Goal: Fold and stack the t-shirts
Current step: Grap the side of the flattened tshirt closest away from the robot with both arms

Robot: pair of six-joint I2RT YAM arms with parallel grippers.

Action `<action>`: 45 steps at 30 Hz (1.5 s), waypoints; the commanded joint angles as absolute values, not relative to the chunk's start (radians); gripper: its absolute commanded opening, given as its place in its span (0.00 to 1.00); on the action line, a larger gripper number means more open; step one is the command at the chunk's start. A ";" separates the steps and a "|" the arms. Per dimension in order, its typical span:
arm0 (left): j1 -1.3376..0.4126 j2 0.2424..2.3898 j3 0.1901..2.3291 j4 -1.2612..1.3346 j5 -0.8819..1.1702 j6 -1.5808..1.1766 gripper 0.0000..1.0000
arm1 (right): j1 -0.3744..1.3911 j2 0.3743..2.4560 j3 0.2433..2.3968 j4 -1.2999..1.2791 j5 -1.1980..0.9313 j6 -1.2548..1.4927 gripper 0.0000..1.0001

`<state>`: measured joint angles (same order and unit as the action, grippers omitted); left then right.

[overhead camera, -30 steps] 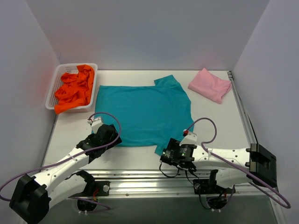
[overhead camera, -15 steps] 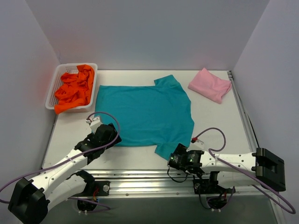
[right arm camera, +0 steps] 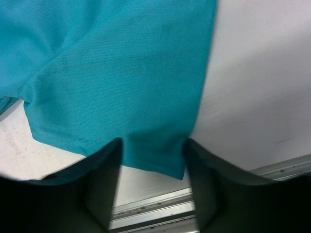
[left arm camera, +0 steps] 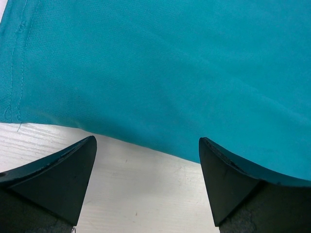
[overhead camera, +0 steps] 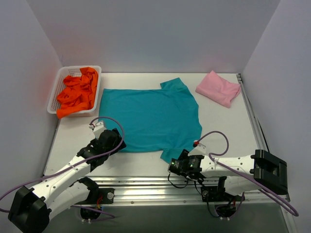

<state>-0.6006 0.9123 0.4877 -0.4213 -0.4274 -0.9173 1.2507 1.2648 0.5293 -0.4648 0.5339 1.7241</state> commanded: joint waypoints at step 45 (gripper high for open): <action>-0.512 1.026 0.462 -0.592 -0.583 -1.328 0.52 | 1.072 0.925 0.540 -0.612 0.856 1.540 0.00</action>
<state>-0.5034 1.0134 0.4515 -0.6163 -0.5743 -1.2991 1.0798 0.9199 0.5453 -0.6071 0.7845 1.5780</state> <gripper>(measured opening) 0.537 0.009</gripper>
